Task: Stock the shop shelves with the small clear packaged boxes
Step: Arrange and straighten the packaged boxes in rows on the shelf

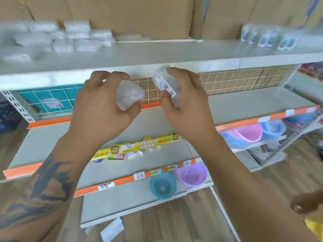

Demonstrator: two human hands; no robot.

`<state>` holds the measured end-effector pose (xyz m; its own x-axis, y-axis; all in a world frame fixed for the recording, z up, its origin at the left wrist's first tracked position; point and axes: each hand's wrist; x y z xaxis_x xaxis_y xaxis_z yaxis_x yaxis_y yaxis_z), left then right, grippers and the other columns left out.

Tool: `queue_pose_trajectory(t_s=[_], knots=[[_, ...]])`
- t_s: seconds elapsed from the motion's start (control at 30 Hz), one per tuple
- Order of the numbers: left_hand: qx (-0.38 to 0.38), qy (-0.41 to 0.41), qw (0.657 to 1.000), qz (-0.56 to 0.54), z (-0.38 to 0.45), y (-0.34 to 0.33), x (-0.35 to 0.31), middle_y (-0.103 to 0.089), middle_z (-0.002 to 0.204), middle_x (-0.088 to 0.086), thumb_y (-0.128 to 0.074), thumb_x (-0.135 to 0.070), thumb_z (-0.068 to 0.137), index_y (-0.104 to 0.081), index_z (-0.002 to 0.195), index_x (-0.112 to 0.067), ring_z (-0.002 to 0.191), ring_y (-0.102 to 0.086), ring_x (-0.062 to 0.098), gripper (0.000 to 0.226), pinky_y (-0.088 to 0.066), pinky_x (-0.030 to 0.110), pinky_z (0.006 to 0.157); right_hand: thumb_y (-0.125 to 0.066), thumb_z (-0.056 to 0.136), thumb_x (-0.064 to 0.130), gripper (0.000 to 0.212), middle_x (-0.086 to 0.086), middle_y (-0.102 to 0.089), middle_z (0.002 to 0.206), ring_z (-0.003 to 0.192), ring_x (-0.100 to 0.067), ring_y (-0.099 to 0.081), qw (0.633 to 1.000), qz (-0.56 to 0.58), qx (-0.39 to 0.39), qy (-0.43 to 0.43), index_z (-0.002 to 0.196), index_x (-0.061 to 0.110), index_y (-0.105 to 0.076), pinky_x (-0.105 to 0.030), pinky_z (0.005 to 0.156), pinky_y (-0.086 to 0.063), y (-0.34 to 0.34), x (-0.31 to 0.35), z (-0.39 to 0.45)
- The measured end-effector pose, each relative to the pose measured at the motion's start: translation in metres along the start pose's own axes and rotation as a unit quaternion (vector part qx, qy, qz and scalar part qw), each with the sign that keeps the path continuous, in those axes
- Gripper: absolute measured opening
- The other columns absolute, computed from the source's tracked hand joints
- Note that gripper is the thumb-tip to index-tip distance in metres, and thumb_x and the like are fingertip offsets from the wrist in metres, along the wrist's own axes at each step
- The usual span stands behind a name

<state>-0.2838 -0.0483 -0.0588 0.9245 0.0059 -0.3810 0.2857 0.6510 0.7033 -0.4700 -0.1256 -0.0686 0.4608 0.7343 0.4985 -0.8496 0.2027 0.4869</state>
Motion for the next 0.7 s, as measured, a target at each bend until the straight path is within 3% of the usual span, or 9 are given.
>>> queue_pose_trajectory(t_s=[0.13,0.23,0.43,0.6,0.7], knots=[[0.034,-0.002,0.999,-0.026,-0.039,-0.034,-0.039,-0.059,0.130,0.004,-0.067,-0.059,0.075,-0.060,0.130,-0.032,0.120,-0.056,0.026,0.062,-0.049,0.042,0.101,-0.065,0.087,0.007,0.045,-0.010,-0.059,0.127,0.110,-0.027,-0.061,1.000,0.009,-0.017,-0.023,0.132,0.006,-0.058,-0.028,0.096,-0.047,0.043,-0.029,-0.052],[0.062,0.010,0.997,-0.043,-0.065,-0.059,-0.065,-0.058,0.131,0.003,-0.069,-0.058,0.074,-0.061,0.131,-0.033,0.119,-0.056,0.025,0.062,-0.048,0.041,0.101,-0.064,0.088,0.008,0.047,-0.008,-0.057,0.131,0.115,-0.024,-0.060,0.998,0.019,-0.023,-0.052,0.134,0.010,-0.058,-0.037,0.098,-0.049,0.067,-0.052,-0.082],[0.088,0.018,0.994,-0.058,-0.088,-0.096,-0.103,-0.057,0.132,0.005,-0.068,-0.058,0.074,-0.060,0.131,-0.031,0.115,-0.058,0.033,0.064,-0.050,0.049,0.098,-0.064,0.088,0.007,0.047,-0.008,-0.057,0.130,0.115,-0.026,-0.060,0.994,0.020,-0.042,-0.104,0.134,0.008,-0.057,-0.028,0.099,-0.047,0.093,-0.082,-0.109],[0.104,0.012,0.991,-0.080,-0.084,-0.126,-0.122,-0.055,0.137,0.004,-0.066,-0.057,0.077,-0.058,0.135,-0.031,0.117,-0.054,0.033,0.064,-0.047,0.044,0.101,-0.065,0.089,0.008,0.047,-0.005,-0.058,0.130,0.113,-0.026,-0.060,0.989,0.005,-0.059,-0.137,0.135,0.008,-0.056,-0.025,0.098,-0.046,0.103,-0.104,-0.117],[0.121,-0.003,0.989,-0.090,-0.071,-0.147,-0.129,-0.052,0.145,0.002,-0.063,-0.057,0.080,-0.058,0.137,-0.032,0.121,-0.051,0.033,0.063,-0.041,0.040,0.104,-0.066,0.090,0.008,0.047,0.007,-0.054,0.126,0.111,-0.024,-0.060,0.985,-0.014,-0.063,-0.161,0.135,0.011,-0.055,-0.024,0.093,-0.048,0.103,-0.116,-0.112]])
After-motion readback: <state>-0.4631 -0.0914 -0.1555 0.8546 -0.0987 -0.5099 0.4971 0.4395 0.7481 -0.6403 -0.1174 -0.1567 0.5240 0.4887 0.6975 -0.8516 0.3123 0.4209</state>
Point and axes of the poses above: each hand's wrist, its own z-axis towards the middle knuckle, its own y-axis out of the back of the hand, x = y × z
